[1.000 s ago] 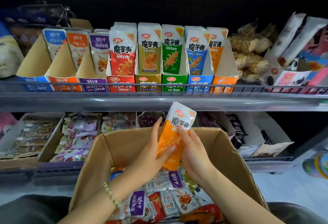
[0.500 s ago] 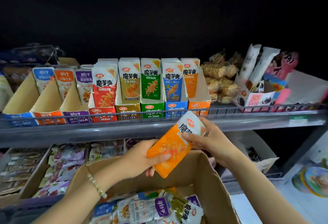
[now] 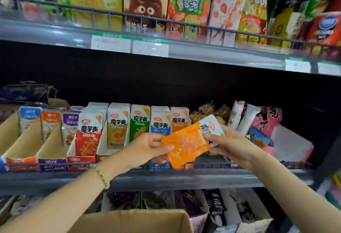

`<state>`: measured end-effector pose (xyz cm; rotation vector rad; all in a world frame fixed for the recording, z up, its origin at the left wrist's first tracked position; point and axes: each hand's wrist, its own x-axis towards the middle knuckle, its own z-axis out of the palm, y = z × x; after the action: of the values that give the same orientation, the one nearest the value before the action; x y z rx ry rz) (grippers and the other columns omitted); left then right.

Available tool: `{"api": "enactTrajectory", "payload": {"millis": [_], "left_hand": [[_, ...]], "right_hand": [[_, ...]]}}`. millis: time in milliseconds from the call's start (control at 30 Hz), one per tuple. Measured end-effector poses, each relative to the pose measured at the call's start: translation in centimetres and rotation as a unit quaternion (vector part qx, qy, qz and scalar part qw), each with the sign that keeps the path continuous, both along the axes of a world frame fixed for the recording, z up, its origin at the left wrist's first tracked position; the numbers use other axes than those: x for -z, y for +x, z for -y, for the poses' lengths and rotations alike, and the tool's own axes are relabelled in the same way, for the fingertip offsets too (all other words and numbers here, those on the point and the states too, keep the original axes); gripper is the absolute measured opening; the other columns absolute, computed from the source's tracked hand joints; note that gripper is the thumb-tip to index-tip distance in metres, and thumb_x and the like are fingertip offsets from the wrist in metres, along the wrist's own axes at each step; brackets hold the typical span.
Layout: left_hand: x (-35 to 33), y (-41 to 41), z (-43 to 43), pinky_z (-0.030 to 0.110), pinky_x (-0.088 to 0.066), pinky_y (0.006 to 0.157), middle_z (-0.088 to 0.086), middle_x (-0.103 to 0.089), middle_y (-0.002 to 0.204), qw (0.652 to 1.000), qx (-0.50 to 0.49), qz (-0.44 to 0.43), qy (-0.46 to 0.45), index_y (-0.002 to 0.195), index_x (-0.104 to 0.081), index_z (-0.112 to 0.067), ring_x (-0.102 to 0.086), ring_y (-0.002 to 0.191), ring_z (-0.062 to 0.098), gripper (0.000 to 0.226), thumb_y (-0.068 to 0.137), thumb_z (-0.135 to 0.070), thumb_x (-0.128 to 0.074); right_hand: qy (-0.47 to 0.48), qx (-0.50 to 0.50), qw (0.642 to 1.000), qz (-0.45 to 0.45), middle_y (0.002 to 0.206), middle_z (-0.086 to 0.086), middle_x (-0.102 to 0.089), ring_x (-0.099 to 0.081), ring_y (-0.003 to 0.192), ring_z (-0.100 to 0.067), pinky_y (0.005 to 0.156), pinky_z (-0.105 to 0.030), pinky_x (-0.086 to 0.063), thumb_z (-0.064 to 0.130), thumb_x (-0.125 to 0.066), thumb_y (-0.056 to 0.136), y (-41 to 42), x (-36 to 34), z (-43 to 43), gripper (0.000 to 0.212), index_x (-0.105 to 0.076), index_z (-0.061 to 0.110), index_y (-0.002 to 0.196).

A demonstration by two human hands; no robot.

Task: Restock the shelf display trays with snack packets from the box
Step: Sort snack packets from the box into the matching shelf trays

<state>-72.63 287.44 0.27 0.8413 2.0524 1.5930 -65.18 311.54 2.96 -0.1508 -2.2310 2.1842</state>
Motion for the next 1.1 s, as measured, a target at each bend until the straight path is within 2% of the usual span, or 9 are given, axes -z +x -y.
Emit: {"api": "enactTrajectory", "payload": {"millis": [133, 200, 267, 367, 467, 633, 700, 900, 1100], "left_hand": [[-0.3, -2.4, -2.2, 0.022, -0.057, 0.074, -0.001, -0.073, 0.099, 0.998, -0.043, -0.02, -0.051, 0.133, -0.047, -0.011, -0.069, 0.086, 0.009, 0.048, 0.091, -0.029, -0.06], [-0.1, -3.5, -2.8, 0.025, -0.055, 0.08, -0.008, -0.069, 0.107, 0.983, -0.061, -0.126, -0.118, 0.136, -0.043, -0.021, -0.065, 0.091, 0.006, 0.047, 0.093, -0.037, -0.055], [0.2, -4.1, -3.2, 0.025, -0.053, 0.083, -0.012, -0.066, 0.11, 0.942, -0.058, -0.259, -0.205, 0.139, -0.039, -0.029, -0.062, 0.091, 0.003, 0.048, 0.094, -0.043, -0.049], [0.9, -4.9, -3.8, 0.022, -0.052, 0.066, -0.013, -0.062, 0.099, 0.882, -0.021, -0.356, -0.307, 0.135, -0.042, -0.034, -0.054, 0.071, 0.0, 0.043, 0.096, -0.051, -0.042], [1.8, -5.6, -4.5, 0.016, -0.036, 0.052, -0.013, -0.056, 0.089, 0.871, 0.013, -0.352, -0.344, 0.122, -0.056, -0.031, -0.043, 0.06, -0.001, 0.04, 0.095, -0.055, -0.038], [2.7, -6.4, -5.1, 0.017, -0.028, 0.053, -0.018, -0.047, 0.077, 0.893, 0.055, -0.318, -0.314, 0.1, -0.064, -0.024, -0.04, 0.06, -0.001, 0.038, 0.092, -0.056, -0.047], [2.9, -6.9, -5.1, 0.018, -0.029, 0.055, -0.017, -0.046, 0.073, 0.896, 0.071, -0.314, -0.306, 0.094, -0.064, -0.024, -0.041, 0.063, 0.0, 0.033, 0.09, -0.054, -0.051], [3.6, -7.9, -5.3, 0.02, -0.035, 0.058, -0.011, -0.056, 0.079, 0.91, 0.08, -0.293, -0.282, 0.092, -0.068, -0.022, -0.045, 0.064, 0.003, 0.031, 0.087, -0.051, -0.059], [3.6, -8.2, -5.3, 0.019, -0.036, 0.058, -0.011, -0.056, 0.079, 0.914, 0.087, -0.284, -0.277, 0.092, -0.069, -0.021, -0.045, 0.063, 0.002, 0.03, 0.086, -0.05, -0.061]], "right_hand": [[0.131, 0.083, 0.985, -0.074, 0.097, -0.005, -0.073, -0.072, 0.078, -0.011, 0.061, -0.02, -0.056, 0.008, -0.074, 0.08, -1.9, -2.9, -1.3, 0.028, -0.06, 0.015, 0.104], [0.19, 0.112, 0.97, -0.103, 0.093, -0.003, -0.071, -0.07, 0.073, -0.008, 0.061, -0.02, -0.057, 0.007, -0.075, 0.08, -3.1, -3.6, -1.9, 0.026, -0.059, 0.018, 0.097], [0.248, 0.131, 0.951, -0.126, 0.088, 0.0, -0.07, -0.068, 0.069, -0.004, 0.057, -0.016, -0.055, 0.006, -0.076, 0.079, -4.6, -3.7, -2.2, 0.027, -0.058, 0.019, 0.094], [0.33, 0.137, 0.924, -0.141, 0.084, 0.004, -0.068, -0.065, 0.07, -0.005, 0.054, -0.015, -0.05, 0.009, -0.079, 0.076, -7.1, -3.4, -2.0, 0.029, -0.059, 0.02, 0.092], [0.416, 0.078, 0.9, -0.107, 0.094, -0.001, -0.068, -0.065, 0.088, -0.018, 0.075, -0.032, -0.054, 0.012, -0.079, 0.075, -10.2, -2.1, -1.4, 0.03, -0.059, 0.02, 0.096], [0.535, -0.001, 0.845, -0.011, 0.143, 0.0, -0.047, -0.047, 0.13, -0.019, 0.102, -0.027, -0.04, 0.025, -0.072, 0.085, -13.8, 0.8, -0.3, 0.068, -0.039, 0.018, 0.144], [0.572, -0.012, 0.82, -0.024, 0.146, 0.0, -0.043, -0.045, 0.131, -0.018, 0.102, -0.026, -0.039, 0.026, -0.07, 0.086, -14.6, 1.0, -0.4, 0.069, -0.035, 0.02, 0.146], [0.559, -0.045, 0.82, -0.115, 0.123, 0.002, -0.059, -0.06, 0.108, -0.016, 0.084, -0.032, -0.055, 0.013, -0.073, 0.082, -16.8, 0.5, -1.0, 0.05, -0.05, 0.024, 0.125], [0.649, 0.017, 0.733, -0.203, 0.132, 0.001, -0.052, -0.046, 0.121, -0.02, 0.102, -0.035, -0.039, 0.027, -0.075, 0.08, -17.8, 1.7, -1.2, 0.06, -0.051, 0.027, 0.135]]}}
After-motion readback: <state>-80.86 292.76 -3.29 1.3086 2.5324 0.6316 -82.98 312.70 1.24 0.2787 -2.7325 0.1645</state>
